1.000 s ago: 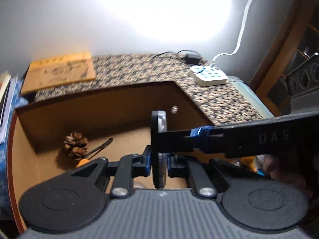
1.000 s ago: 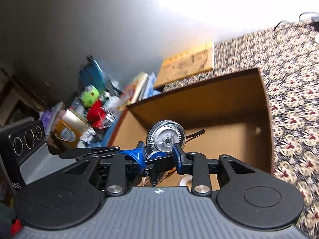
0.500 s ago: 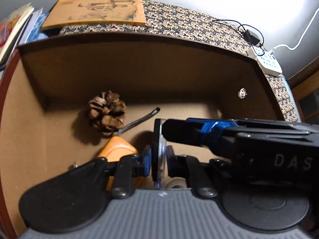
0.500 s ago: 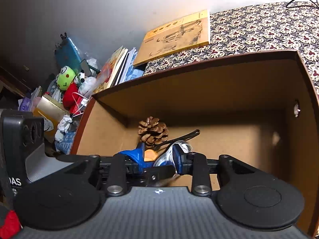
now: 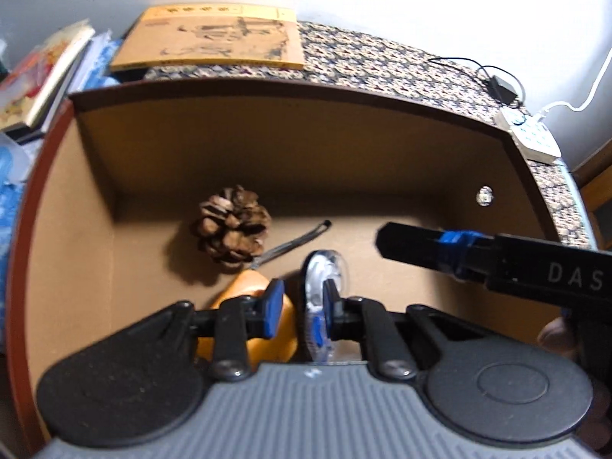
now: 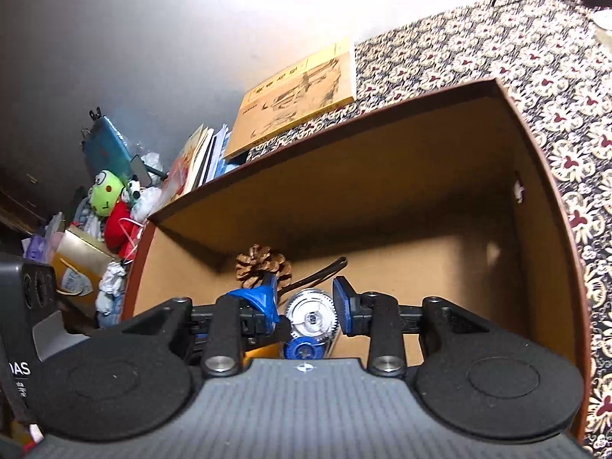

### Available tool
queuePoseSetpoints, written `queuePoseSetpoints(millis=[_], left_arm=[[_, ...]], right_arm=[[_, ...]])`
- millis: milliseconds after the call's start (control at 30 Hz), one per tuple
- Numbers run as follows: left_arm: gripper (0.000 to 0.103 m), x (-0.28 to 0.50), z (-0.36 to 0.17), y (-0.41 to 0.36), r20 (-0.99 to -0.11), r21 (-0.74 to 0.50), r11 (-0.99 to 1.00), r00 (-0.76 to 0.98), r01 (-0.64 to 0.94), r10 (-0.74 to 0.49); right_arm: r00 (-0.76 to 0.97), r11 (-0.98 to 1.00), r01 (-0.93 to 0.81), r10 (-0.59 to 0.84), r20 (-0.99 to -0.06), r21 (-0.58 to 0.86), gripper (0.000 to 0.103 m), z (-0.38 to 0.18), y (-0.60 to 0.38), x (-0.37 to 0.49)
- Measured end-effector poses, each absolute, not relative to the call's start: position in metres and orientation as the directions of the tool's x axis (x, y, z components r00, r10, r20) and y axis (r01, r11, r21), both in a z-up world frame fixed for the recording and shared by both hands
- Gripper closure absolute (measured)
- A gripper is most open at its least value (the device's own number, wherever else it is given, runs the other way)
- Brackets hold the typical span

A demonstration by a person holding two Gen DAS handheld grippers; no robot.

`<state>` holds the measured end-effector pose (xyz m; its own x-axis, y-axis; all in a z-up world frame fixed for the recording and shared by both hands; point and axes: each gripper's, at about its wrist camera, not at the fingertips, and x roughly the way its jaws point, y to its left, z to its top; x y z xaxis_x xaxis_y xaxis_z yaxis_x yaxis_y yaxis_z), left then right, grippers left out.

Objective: Organize rigid objects
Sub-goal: 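Lift the correction tape and carry it over the box rim, then lower the correction tape into the box and open the right tool, then withdraw the right tool up from the box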

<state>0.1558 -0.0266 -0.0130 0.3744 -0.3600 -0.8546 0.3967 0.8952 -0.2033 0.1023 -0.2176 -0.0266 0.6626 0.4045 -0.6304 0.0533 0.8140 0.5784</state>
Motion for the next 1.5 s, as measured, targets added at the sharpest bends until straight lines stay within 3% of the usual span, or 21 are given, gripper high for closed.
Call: queuePoseSetpoints(millis=[167, 300, 367, 433, 500, 600, 1167, 1500], left_arm=[[0.086, 0.151, -0.012, -0.028, -0.857, -0.122, 0.922, 0.43, 0.367, -0.284], [0.074, 0.14, -0.008, -0.028, -0.839, -0.006, 0.938, 0.509, 0.345, -0.193], [0.072, 0.135, -0.006, -0.026, -0.832, 0.016, 0.941, 0.527, 0.338, -0.175], [0.064, 0.132, -0.002, -0.023, -0.826, 0.019, 0.947, 0.538, 0.322, -0.166], [0.048, 0.127, 0.003, -0.02, -0.816, 0.031, 0.952, 0.558, 0.304, -0.152], [0.043, 0.116, 0.011, -0.02, -0.795, 0.09, 0.954, 0.598, 0.287, -0.105], [0.037, 0.064, 0.051, -0.005, -0.719, 0.159, 0.967, 0.695, 0.2, -0.025], [0.034, 0.029, 0.068, 0.007, -0.712, 0.141, 0.976, 0.702, 0.163, -0.014]], right_arm=[[0.707, 0.854, 0.069, 0.322, -0.63, 0.515, 0.087, -0.021, -0.217, 0.092], [0.73, 0.876, 0.069, 0.281, -0.623, 0.477, 0.087, -0.012, -0.217, 0.082], [0.738, 0.883, 0.07, 0.267, -0.62, 0.464, 0.087, -0.009, -0.216, 0.076], [0.742, 0.89, 0.074, 0.253, -0.621, 0.451, 0.087, -0.007, -0.214, 0.069], [0.744, 0.9, 0.078, 0.234, -0.626, 0.43, 0.086, -0.004, -0.211, 0.064], [0.746, 0.915, 0.085, 0.205, -0.634, 0.395, 0.087, -0.001, -0.206, 0.055], [0.757, 0.955, 0.088, 0.12, -0.643, 0.282, 0.084, 0.022, -0.185, 0.011], [0.763, 0.969, 0.067, 0.103, -0.638, 0.236, 0.082, 0.037, -0.171, -0.02]])
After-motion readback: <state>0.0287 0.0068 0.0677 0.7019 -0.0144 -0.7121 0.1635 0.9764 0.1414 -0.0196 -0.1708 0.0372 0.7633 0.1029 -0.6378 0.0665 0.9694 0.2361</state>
